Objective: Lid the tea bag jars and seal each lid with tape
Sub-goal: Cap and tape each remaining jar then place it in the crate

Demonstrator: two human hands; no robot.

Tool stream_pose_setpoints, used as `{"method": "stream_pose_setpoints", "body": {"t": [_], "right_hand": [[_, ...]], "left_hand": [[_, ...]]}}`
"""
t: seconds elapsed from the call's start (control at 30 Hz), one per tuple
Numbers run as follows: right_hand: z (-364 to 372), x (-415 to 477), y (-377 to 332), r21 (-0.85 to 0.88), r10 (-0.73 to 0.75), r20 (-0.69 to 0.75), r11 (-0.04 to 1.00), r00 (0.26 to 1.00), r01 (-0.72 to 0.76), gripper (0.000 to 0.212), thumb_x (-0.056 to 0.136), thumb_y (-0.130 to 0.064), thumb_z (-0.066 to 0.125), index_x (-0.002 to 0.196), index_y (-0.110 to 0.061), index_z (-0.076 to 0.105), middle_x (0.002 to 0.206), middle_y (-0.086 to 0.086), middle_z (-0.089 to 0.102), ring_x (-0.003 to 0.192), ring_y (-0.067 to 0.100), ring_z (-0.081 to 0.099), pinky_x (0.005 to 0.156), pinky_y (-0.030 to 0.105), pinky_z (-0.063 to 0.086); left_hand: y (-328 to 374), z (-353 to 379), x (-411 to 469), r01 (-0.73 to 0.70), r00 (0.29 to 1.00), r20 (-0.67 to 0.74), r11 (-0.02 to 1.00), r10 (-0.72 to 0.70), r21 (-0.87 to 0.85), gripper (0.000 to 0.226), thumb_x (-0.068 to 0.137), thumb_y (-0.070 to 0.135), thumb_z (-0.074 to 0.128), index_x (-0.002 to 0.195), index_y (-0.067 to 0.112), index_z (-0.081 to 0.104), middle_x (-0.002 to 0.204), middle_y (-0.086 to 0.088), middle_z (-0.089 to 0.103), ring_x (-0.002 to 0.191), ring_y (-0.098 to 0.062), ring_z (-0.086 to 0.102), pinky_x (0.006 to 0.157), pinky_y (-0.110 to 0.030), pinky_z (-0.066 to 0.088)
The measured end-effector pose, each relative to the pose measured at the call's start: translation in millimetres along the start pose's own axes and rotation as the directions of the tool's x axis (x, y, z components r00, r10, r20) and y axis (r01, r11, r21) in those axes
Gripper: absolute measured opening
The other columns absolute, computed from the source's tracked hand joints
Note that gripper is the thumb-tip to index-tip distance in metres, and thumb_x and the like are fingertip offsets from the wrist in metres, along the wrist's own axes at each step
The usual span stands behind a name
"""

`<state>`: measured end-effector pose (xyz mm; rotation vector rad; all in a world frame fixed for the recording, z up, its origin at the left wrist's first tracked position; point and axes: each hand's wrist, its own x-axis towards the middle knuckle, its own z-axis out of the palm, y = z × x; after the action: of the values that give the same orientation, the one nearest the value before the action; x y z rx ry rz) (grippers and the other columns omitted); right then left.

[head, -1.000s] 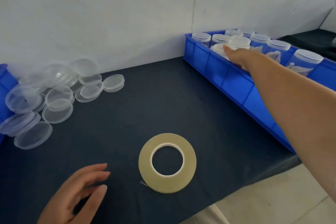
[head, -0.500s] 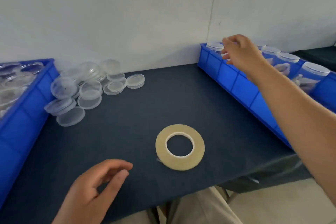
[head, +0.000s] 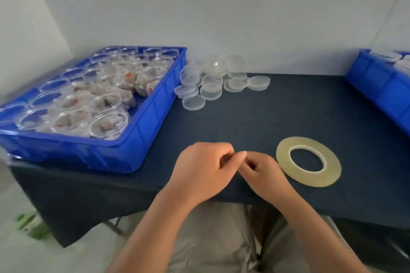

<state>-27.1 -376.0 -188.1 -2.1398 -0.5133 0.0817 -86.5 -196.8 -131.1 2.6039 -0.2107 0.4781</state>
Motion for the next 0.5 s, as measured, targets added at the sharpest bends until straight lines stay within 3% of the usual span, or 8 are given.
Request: {"method": "stream_pose_setpoints", "body": {"t": [0.1,0.17,0.23,0.3,0.37,0.43,0.5], "right_hand": [[-2.5,-1.0,7.6,0.039,0.008,-0.035,0.999,0.999,-0.007,0.054,0.102,-0.049,0.060,0.069,-0.007,0.047,0.060,0.005,0.044,0.055,0.007,0.039,0.055,0.025,0.035],[-3.8,-2.3,9.2,0.042,0.010,-0.038,0.999,0.999,-0.009,0.054,0.100,-0.052,0.059,0.068,-0.010,0.047,0.062,0.006,0.047,0.054,0.006,0.041,0.055,0.025,0.038],[-3.3,-2.6,8.1,0.016,0.018,-0.031,1.000,0.999,-0.018,0.054,0.099,-0.053,0.058,0.070,-0.008,0.049,0.064,0.007,0.050,0.055,0.008,0.044,0.055,0.027,0.040],[-2.5,-3.3,7.0,-0.010,0.011,-0.034,1.000,0.999,-0.011,0.053,0.100,-0.051,0.058,0.070,-0.008,0.049,0.065,0.008,0.050,0.055,0.009,0.044,0.056,0.028,0.040],[-2.0,-4.3,6.4,-0.023,0.008,-0.045,1.000,0.999,-0.009,0.053,0.100,-0.050,0.058,0.069,-0.009,0.049,0.065,0.007,0.050,0.055,0.009,0.044,0.055,0.027,0.040],[-1.4,-5.2,5.6,-0.025,0.016,-0.058,1.000,0.998,-0.017,0.052,0.100,-0.050,0.057,0.068,-0.011,0.048,0.062,0.004,0.049,0.055,0.008,0.044,0.055,0.024,0.040],[-0.5,-5.6,5.5,-0.029,0.012,-0.074,0.999,0.997,-0.014,0.053,0.102,-0.049,0.057,0.066,-0.011,0.046,0.058,-0.001,0.045,0.054,0.008,0.043,0.053,0.023,0.038]], "left_hand": [[-22.2,-36.9,8.0,0.066,0.989,-0.132,0.997,-0.070,-0.037,0.050,0.098,0.065,0.051,0.068,0.026,0.055,0.065,0.009,0.060,0.062,-0.012,0.057,0.050,-0.029,0.040],[-49.2,-71.6,20.0,0.203,0.941,-0.264,0.977,-0.211,-0.058,0.045,0.097,0.062,0.054,0.075,0.024,0.064,0.069,0.008,0.064,0.064,-0.013,0.060,0.056,-0.032,0.046],[-81.6,-109.0,29.8,0.386,0.878,-0.331,0.921,-0.346,0.060,0.029,0.099,0.048,0.056,0.084,0.026,0.069,0.076,0.009,0.068,0.073,-0.014,0.065,0.065,-0.034,0.051],[-113.5,-137.7,34.2,0.559,0.829,-0.238,0.754,-0.506,0.345,0.019,0.102,0.034,0.055,0.098,0.026,0.071,0.095,0.003,0.070,0.091,-0.027,0.066,0.077,-0.041,0.053],[-134.4,-151.9,33.3,0.567,0.759,-0.060,0.613,-0.648,0.550,0.032,0.106,0.037,0.048,0.096,0.015,0.069,0.095,-0.007,0.066,0.090,-0.029,0.062,0.079,-0.041,0.047],[-139.5,-154.6,32.4,0.542,0.741,0.063,0.651,-0.668,0.532,0.047,0.110,0.040,0.042,0.082,0.011,0.065,0.087,-0.011,0.065,0.081,-0.027,0.061,0.074,-0.039,0.043],[-135.6,-151.2,31.1,0.539,0.748,0.118,0.701,-0.653,0.467,0.058,0.112,0.050,0.033,0.098,0.010,0.073,0.107,-0.015,0.072,0.091,-0.027,0.062,0.081,-0.040,0.043]]}}
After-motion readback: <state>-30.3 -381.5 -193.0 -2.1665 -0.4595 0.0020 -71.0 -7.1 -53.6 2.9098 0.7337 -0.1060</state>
